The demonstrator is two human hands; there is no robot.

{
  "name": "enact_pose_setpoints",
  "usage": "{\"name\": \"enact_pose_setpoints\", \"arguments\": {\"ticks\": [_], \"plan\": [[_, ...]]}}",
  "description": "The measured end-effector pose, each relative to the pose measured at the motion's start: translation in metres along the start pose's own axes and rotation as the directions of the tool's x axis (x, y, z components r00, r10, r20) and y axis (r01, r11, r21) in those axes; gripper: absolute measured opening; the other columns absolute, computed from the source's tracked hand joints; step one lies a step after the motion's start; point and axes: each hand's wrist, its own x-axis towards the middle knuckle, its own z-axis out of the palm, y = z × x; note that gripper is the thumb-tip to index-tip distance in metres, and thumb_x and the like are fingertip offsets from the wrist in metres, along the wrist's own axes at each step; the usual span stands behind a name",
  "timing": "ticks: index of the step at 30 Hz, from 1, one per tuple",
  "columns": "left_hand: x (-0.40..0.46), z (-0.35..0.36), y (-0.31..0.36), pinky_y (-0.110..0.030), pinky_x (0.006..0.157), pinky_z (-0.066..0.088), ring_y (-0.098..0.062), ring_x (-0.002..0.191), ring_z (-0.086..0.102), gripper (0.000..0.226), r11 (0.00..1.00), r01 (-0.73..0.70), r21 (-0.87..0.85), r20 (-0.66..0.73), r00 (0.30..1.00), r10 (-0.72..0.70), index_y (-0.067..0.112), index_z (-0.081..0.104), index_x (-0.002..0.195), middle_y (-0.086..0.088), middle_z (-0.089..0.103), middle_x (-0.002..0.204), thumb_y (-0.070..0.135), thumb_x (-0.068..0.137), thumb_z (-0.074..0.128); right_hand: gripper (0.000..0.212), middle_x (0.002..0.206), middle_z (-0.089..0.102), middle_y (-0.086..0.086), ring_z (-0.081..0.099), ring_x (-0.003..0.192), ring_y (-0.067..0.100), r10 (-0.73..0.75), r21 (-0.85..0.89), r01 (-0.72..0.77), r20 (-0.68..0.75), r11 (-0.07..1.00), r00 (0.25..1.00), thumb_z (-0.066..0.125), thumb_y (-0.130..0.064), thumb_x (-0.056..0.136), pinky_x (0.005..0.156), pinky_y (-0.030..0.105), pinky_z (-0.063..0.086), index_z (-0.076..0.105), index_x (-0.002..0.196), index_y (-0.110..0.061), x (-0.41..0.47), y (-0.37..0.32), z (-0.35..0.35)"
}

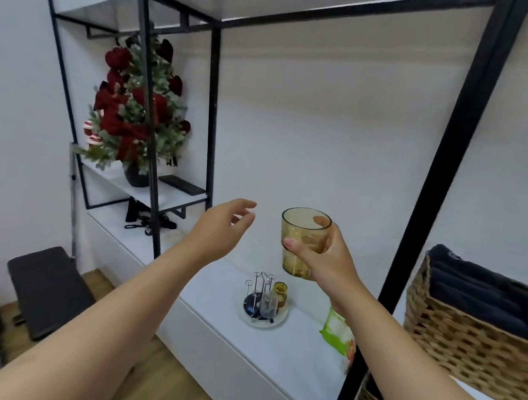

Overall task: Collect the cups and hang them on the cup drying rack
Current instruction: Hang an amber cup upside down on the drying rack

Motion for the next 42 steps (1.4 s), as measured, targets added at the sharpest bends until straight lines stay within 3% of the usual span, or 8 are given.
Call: {"name": "enact_pose_setpoints", "arguments": {"ticks": [6, 9, 18, 25, 28, 31, 37, 42], "plan": [[0.083, -0.019, -0.065, -0.022, 0.081, 0.045, -0.003, 0.099, 0.062, 0.035, 0.998, -0.065, -0.022, 0.094, 0.993, 0.067, 0.033, 0.06, 0.134, 0.014, 0.065, 0.115, 0.043, 0.103, 0.048, 0.072, 0.121, 0.063, 0.0, 0.068, 0.11, 0.015, 0.026, 0.014, -0.025, -0.092, 1.0, 0.995, 0.093, -0.058, 0.061, 0.075, 0.041, 0.067, 0.052, 0.119, -0.054, 0.07, -0.001, 0.071], [0.118, -0.03, -0.093, -0.013, 0.076, 0.042, 0.004, 0.097, 0.059, 0.035, 0.995, -0.086, -0.049, 0.127, 0.988, 0.092, 0.033, 0.06, 0.134, 0.014, 0.064, 0.114, 0.043, 0.102, 0.049, 0.074, 0.123, 0.063, 0.0, 0.068, 0.112, 0.016, 0.039, 0.024, -0.036, -0.125, 0.999, 0.991, 0.093, -0.059, 0.06, 0.081, 0.047, 0.066, 0.051, 0.121, -0.054, 0.1, -0.001, 0.104], [0.193, -0.044, -0.167, -0.009, 0.075, 0.038, 0.007, 0.096, 0.056, 0.036, 0.993, -0.109, -0.044, 0.152, 0.982, 0.115, 0.034, 0.058, 0.136, 0.013, 0.064, 0.118, 0.045, 0.103, 0.046, 0.074, 0.12, 0.062, -0.005, 0.065, 0.11, 0.011, 0.025, -0.021, -0.029, -0.172, 0.999, 0.985, 0.091, -0.063, 0.059, 0.083, 0.042, 0.066, 0.051, 0.121, -0.053, 0.179, 0.011, 0.162], [0.248, -0.029, -0.199, -0.02, 0.081, 0.041, -0.002, 0.1, 0.058, 0.041, 0.991, -0.122, -0.053, 0.18, 0.975, 0.13, 0.035, 0.055, 0.139, 0.013, 0.063, 0.121, 0.05, 0.103, 0.043, 0.072, 0.121, 0.062, -0.007, 0.065, 0.111, 0.01, 0.014, -0.017, -0.016, -0.131, 1.0, 0.991, 0.09, -0.064, 0.058, 0.084, 0.04, 0.065, 0.05, 0.118, -0.056, 0.249, 0.043, 0.192], [0.283, -0.023, -0.204, -0.026, 0.087, 0.047, 0.003, 0.102, 0.058, 0.046, 0.991, -0.109, -0.077, 0.171, 0.978, 0.121, 0.038, 0.053, 0.14, 0.017, 0.062, 0.121, 0.058, 0.1, 0.044, 0.073, 0.12, 0.064, -0.009, 0.066, 0.111, 0.009, 0.014, -0.007, -0.015, -0.098, 1.0, 0.995, 0.09, -0.062, 0.06, 0.086, 0.041, 0.064, 0.051, 0.12, -0.054, 0.289, 0.054, 0.207], [0.317, -0.014, -0.207, -0.034, 0.098, 0.049, -0.006, 0.11, 0.06, 0.06, 0.992, -0.099, -0.075, 0.198, 0.974, 0.112, 0.04, 0.048, 0.143, 0.014, 0.059, 0.13, 0.07, 0.09, 0.049, 0.07, 0.12, 0.065, -0.006, 0.067, 0.11, 0.01, 0.029, -0.019, -0.03, -0.063, 0.999, 0.998, 0.089, -0.062, 0.062, 0.089, 0.043, 0.063, 0.051, 0.12, -0.053, 0.324, 0.064, 0.22], [0.371, 0.025, -0.218, -0.036, 0.1, 0.048, -0.015, 0.123, 0.054, 0.096, 0.997, -0.061, -0.052, 0.303, 0.95, 0.074, 0.045, 0.032, 0.15, 0.007, 0.05, 0.141, 0.083, 0.067, 0.064, 0.057, 0.103, 0.068, -0.034, 0.066, 0.096, -0.011, 0.063, -0.044, -0.064, -0.038, 0.997, 0.997, 0.086, -0.049, 0.067, 0.07, 0.018, 0.056, 0.045, 0.095, -0.078, 0.365, 0.087, 0.238], [0.402, 0.059, -0.245, -0.036, 0.093, 0.053, -0.01, 0.114, 0.058, 0.096, 0.994, -0.079, -0.073, 0.373, 0.922, 0.101, 0.046, 0.038, 0.145, 0.01, 0.056, 0.128, 0.075, 0.061, 0.075, 0.064, 0.101, 0.068, -0.037, 0.067, 0.094, -0.013, 0.1, -0.071, -0.106, -0.083, 0.992, 0.992, 0.088, -0.032, 0.076, 0.064, 0.008, 0.052, 0.048, 0.098, -0.076, 0.387, 0.109, 0.237]]}}
